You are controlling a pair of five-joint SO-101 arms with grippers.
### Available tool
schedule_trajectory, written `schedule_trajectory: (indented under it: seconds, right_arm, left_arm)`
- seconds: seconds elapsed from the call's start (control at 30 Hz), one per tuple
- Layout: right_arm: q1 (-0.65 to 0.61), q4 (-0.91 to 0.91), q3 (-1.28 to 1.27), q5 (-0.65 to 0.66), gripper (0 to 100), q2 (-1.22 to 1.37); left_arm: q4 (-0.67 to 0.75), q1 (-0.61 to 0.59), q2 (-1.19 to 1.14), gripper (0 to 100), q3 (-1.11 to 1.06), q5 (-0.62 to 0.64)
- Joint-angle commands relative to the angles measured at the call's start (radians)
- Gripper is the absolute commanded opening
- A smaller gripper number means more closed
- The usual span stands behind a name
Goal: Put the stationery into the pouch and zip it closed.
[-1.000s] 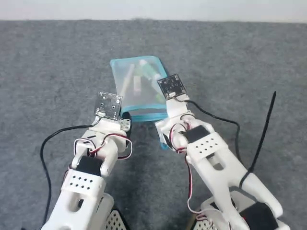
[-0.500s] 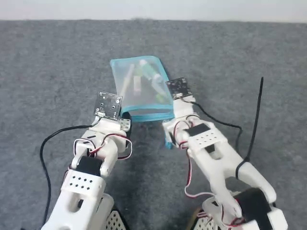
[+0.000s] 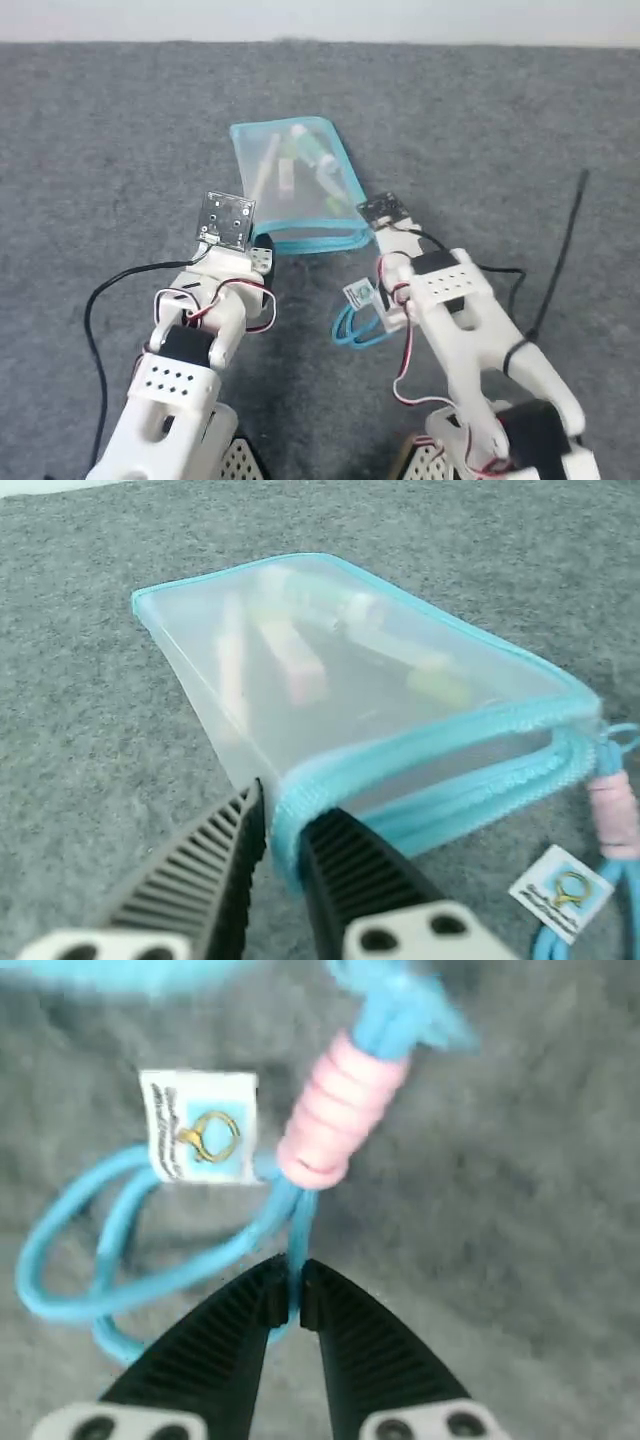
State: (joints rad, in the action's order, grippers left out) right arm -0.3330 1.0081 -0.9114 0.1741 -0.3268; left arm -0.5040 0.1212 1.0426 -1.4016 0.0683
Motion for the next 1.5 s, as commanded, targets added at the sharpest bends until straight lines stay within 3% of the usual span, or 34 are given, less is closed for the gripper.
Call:
schedule_trajectory:
  seconds: [0.0, 0.1, 0.2, 0.4, 0.5, 0.63, 0.87, 1.1, 1.47]
  right_arm:
    - [0.094, 0.068, 0.025, 0.086, 0.7, -0.111]
    - [0.173, 0.120, 0.025, 0.127, 0.7, -0.196]
    - [0.173, 0.163, 0.025, 0.127, 0.7, -0.291]
    - [0.056, 0.154, 0.020, 0.023, 1.3, -0.426]
    - [0.013, 0.124, -0.008, 0.018, 7.5, -0.444]
    - [0.002, 0.081, -0.060, 0.023, 17.7, -0.447]
    - [0.004, -0.166, -0.183, 0.017, 16.5, -0.447]
    - [-0.022, -0.292, -0.166, 0.014, 16.6, -0.437]
    - [-0.101, -0.302, -0.035, 0.015, 16.9, -0.254]
  left_arm:
    - [0.011, 0.011, 0.002, 1, 0.041, -0.015]
    - [0.014, 0.011, 0.002, 1, 0.041, -0.015]
    - [0.015, 0.014, 0.002, 1, 0.041, -0.015]
    - [0.015, 0.011, 0.002, 1, 0.041, -0.015]
    - [0.012, 0.009, 0.002, 1, 0.041, -0.015]
    - [0.014, 0.009, 0.002, 1, 0.041, -0.014]
    - [0.014, 0.009, 0.006, 1, 0.041, -0.014]
    - [0.015, 0.015, 0.006, 1, 0.042, -0.014]
    - [0.015, 0.014, 0.003, 1, 0.042, -0.014]
